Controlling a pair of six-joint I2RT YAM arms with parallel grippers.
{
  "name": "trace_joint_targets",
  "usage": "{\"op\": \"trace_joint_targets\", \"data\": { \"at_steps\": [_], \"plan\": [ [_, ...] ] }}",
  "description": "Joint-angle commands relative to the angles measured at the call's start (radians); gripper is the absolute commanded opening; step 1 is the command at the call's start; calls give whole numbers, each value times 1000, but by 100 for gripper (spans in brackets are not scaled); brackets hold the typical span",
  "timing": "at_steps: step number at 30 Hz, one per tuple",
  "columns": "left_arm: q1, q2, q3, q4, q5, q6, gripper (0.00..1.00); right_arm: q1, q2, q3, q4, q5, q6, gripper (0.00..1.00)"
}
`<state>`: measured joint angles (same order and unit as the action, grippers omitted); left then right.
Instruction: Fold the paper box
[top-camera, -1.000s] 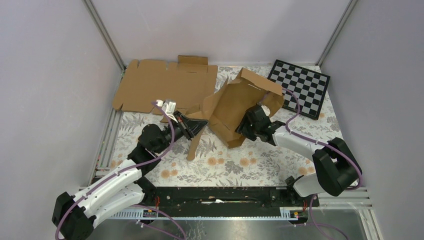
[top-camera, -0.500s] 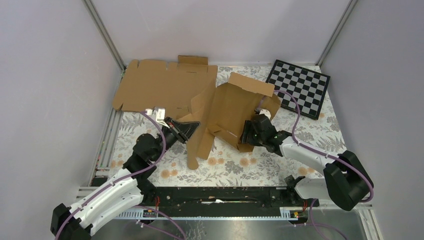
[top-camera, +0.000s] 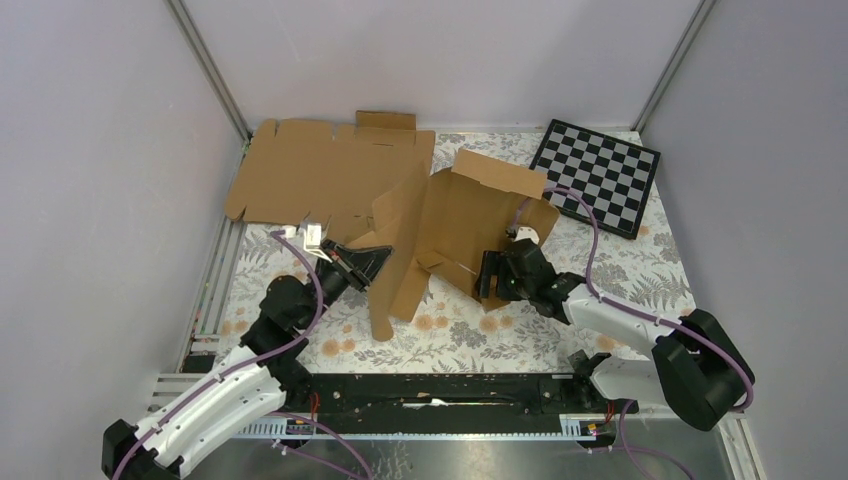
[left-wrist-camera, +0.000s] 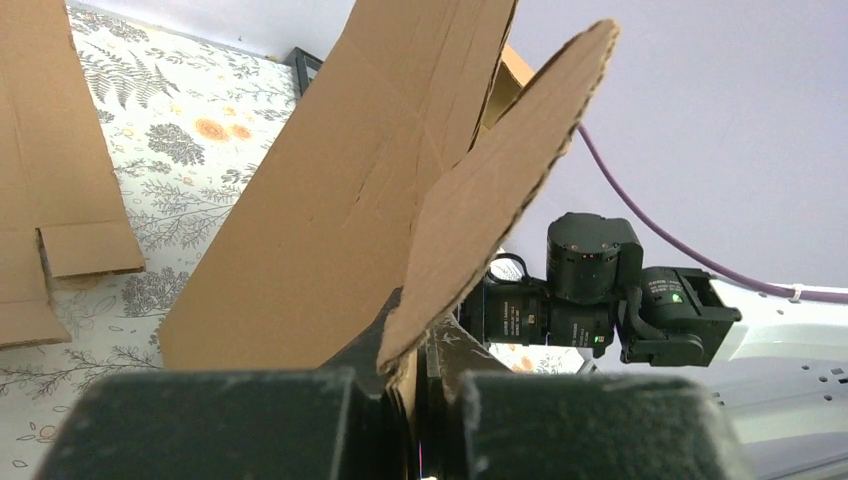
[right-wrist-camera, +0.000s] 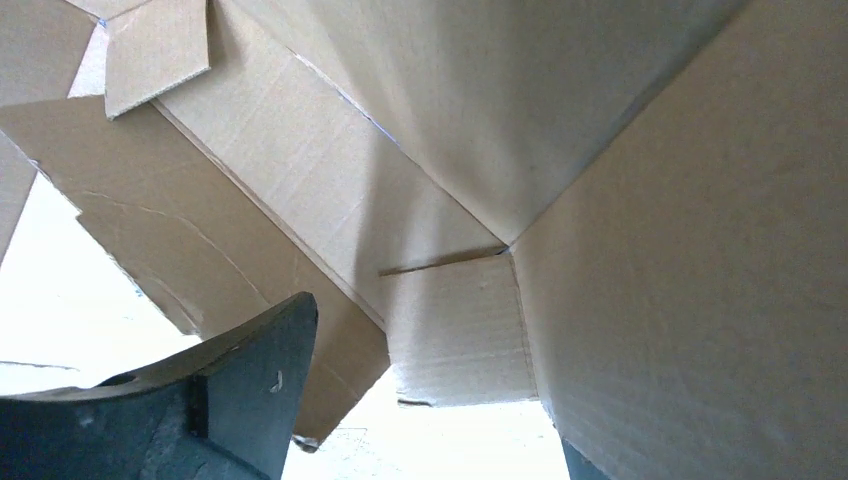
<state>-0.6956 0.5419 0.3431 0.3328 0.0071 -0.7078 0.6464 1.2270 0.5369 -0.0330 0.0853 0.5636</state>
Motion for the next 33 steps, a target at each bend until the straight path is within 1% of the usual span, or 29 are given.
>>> {"op": "trace_joint_targets", "data": {
  "at_steps": [1,3,5,8,10,12,14,15,18,21,25,33],
  "plan": [
    [-5,-20,-18,20,-46,-29,0,11,-20,-50,72,-28,45,85],
    [-5,-38,-31,31,-58,-39,0,11,-32,-64,96,-16,55,85],
    [-5,-58,-28,13,-74,-22,0,11,-52,-75,103,28,58,85],
    [-5,-57,60,-157,-117,88,0,10,-76,-78,104,111,31,81],
    [-4,-43,120,-235,-94,155,0,9,-79,-75,107,164,19,76],
    [-3,-22,164,-281,-42,207,0,6,-73,-68,127,192,-10,71],
    [-4,1,191,-311,20,250,0,4,-64,-57,155,207,-51,71],
    [-3,10,201,-324,42,264,0,3,-64,-53,167,209,-78,71],
    [-4,13,205,-331,82,293,0,0,-81,-38,182,195,-172,86],
    [-4,0,200,-347,83,309,0,-12,-136,-45,201,148,-250,93],
    [-4,7,215,-380,87,326,0,-64,-216,-57,205,136,-220,95],
    [-4,17,235,-403,119,341,0,-181,-254,-13,159,64,-164,95]
  ]
}}
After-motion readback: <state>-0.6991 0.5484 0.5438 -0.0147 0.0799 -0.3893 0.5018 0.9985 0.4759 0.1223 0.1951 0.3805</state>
